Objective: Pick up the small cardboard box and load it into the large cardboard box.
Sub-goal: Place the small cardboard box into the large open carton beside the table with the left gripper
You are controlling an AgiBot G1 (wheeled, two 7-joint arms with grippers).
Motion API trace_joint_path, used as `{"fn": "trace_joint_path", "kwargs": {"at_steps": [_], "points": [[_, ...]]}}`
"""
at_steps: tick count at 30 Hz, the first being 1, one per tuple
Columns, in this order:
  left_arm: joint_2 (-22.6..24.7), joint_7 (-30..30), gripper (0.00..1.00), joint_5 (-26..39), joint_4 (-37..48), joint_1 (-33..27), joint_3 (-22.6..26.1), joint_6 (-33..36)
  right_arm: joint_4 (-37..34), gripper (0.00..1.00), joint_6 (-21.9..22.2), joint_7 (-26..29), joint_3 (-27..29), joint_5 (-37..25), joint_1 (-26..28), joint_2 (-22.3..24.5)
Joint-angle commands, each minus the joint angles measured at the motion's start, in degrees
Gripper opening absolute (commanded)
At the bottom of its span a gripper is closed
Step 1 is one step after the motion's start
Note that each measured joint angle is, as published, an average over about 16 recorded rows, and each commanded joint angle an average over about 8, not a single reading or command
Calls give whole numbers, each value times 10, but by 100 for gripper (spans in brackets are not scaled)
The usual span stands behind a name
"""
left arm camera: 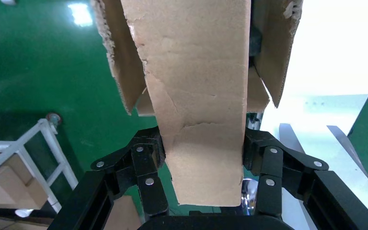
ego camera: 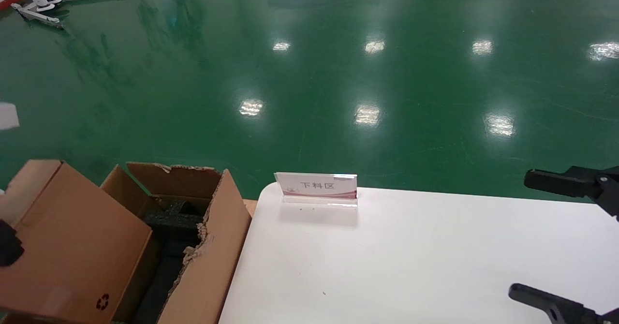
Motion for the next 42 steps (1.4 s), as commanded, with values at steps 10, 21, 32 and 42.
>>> {"fn": "trace_joint_path", "kwargs": {"at_steps": [10,21,32,42], "points": [[-21,24,0,10,39,67,-6,-21,0,100,0,0,0,0,0,0],[-28,36,0,21,75,120,-15,-60,0,100,0,0,0,0,0,0],[-22,31,0,26,94,161,-22,-91,0,100,0,0,0,0,0,0],[-13,22,0,31,102,191,-24,-106,0,100,0,0,0,0,0,0]]}}
